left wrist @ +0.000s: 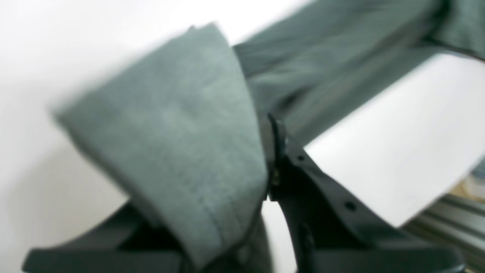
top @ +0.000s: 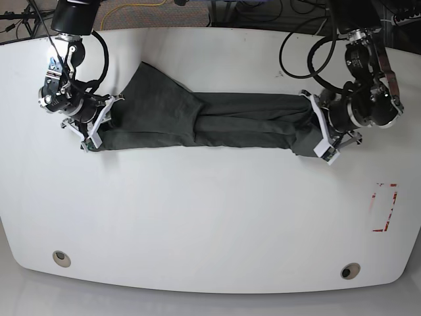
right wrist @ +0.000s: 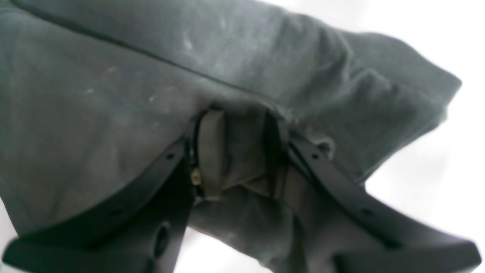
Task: Fold the T-shirt properly
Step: 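Carry the left gripper's held end inward toward the right gripper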
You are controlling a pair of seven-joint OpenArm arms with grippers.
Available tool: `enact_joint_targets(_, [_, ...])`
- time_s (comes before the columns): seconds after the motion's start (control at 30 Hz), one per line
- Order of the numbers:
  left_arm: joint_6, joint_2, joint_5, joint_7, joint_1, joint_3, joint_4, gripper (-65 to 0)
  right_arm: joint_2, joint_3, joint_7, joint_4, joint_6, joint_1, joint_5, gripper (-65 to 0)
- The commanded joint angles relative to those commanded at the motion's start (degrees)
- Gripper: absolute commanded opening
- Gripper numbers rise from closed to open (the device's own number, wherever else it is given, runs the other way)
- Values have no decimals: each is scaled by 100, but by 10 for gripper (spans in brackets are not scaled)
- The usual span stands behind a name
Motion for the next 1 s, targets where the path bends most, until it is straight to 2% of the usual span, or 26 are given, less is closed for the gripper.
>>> enact_joint_targets(0.17, [0,554,9,-4,-53,273,-88,-589,-9,0,0,0,0,0,0,-485])
enact_joint_targets(0.33, [444,967,9,-31,-220,299,-404,-587,-18,0,0,0,0,0,0,-485])
enact_joint_targets(0.43, [567,1196,9,-40,-290,290,-721,-587,-18,0,0,0,0,0,0,-485])
enact_joint_targets(0.53, [585,1301,149,-66,-316,290,-879,-587,-18,0,0,0,0,0,18,-485])
enact_joint_targets(0.6, [576,1310,413,-180,-316,299,-932,-587,-18,0,0,0,0,0,9,-485])
enact_joint_targets(0.77, [576,1389,519,-277,-343,316,-985,-585,-18,0,0,0,0,0,18,-485])
enact_joint_targets(0.83, [576,1415,536,-277,-431,316,-1002,-557,-18,0,0,0,0,0,18,-485])
enact_joint_targets(1.0, [585,1424,545,-277,-519,316,-1011,-410,-18,0,0,0,0,0,26,-485])
